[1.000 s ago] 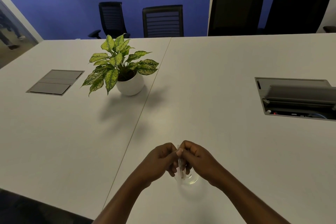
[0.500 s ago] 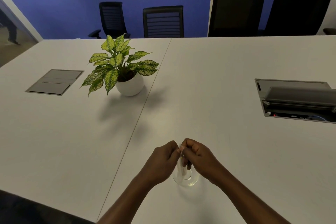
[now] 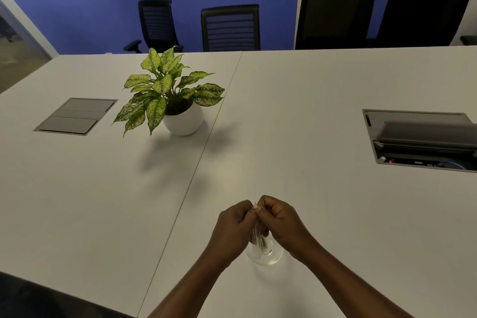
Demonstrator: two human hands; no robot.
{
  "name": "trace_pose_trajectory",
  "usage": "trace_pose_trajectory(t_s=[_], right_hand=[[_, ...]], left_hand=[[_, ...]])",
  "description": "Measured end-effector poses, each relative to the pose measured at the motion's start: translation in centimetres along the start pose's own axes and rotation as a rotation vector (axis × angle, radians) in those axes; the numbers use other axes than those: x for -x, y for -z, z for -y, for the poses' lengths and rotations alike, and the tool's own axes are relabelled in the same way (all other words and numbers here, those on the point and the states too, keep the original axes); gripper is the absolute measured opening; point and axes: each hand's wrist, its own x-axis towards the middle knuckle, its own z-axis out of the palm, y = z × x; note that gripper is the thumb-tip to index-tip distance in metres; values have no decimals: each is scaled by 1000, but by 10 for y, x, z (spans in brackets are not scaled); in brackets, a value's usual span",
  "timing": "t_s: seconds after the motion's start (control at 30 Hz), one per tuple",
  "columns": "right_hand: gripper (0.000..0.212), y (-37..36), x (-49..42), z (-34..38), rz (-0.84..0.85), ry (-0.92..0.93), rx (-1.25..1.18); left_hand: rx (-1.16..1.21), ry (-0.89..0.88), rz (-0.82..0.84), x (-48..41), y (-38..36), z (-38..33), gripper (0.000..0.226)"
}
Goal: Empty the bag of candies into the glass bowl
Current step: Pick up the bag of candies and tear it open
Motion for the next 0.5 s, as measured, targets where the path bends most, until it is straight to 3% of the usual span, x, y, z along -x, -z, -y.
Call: trace_pose_trajectory(t_s=[0.27, 0.5], right_hand=[[22, -2, -3, -4, -32, -3, 9], [20, 11, -5, 1, 55, 66, 154]], left_hand=[[-56, -15, -112, 0, -9, 3, 33], [-196, -68, -165, -2, -7, 7, 28]])
